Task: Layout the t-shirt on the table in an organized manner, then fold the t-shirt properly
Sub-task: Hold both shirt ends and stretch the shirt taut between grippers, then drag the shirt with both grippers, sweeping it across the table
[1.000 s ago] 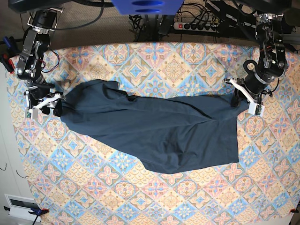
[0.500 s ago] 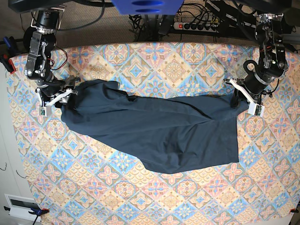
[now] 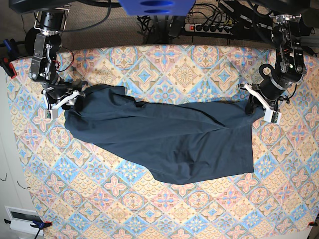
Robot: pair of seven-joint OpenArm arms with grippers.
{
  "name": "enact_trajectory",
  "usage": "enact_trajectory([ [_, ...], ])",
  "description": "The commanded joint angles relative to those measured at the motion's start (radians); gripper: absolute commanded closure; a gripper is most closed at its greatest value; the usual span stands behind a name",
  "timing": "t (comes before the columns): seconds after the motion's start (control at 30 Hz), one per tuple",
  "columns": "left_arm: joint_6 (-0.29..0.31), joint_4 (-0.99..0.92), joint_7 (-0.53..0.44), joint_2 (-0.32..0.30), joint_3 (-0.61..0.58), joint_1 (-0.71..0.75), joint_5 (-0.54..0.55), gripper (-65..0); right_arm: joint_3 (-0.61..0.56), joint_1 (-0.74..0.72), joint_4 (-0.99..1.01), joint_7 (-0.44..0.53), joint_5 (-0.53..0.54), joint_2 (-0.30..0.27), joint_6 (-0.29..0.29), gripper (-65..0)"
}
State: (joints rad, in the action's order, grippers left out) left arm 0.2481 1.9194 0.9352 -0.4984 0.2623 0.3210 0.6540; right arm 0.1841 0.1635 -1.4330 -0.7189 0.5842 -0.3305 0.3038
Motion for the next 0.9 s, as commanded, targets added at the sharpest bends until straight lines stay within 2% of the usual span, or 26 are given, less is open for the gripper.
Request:
enact_trajectory([
  [0.0,0.001,0.015,-0.021,-0.013,0.007,-0.009,0.008,0.0,0.002,-0.009,-0.010,0.003,0.006,-0.017,0.004,-30.3],
  [0.17,0.001,0.015,-0.021,-0.013,0.005,-0.010,0.008,0.0,-0.010,-0.002,-0.010,-0.026,0.006,-0.017,0.004,-28.4],
  [0.23,0.001,0.015,-0.021,-0.013,0.005,-0.010,0.008,0.0,-0.018,-0.002,-0.010,-0.054,0.007,-0.017,0.004,-21.8],
  [0.33,0.001,0.015,-0.021,-0.013,0.005,-0.012,0.008,0.0,-0.018,0.001,-0.009,-0.072,0.009,-0.017,0.004,-7.3],
  [0.4,0.001,0.015,-0.021,-0.013,0.005,-0.012,0.010,0.0,-0.016,0.003,-0.009,-0.071,0.009,-0.017,0.004,-1.0],
  [0.57,0.001,0.021,-0.021,-0.013,0.009,-0.035,0.011,0.0,-0.010,0.003,-0.045,-0.060,0.010,-0.017,0.004,-0.2],
  [0.73,0.001,0.033,-0.023,-0.013,0.010,-0.066,0.014,0.0,0.068,0.005,-0.176,-0.060,0.010,0.011,0.005,-0.2],
  [0.87,0.001,0.073,-0.023,-0.013,0.012,-0.082,0.014,0.0,0.116,0.005,-0.283,-0.069,0.010,0.012,0.007,-0.2],
])
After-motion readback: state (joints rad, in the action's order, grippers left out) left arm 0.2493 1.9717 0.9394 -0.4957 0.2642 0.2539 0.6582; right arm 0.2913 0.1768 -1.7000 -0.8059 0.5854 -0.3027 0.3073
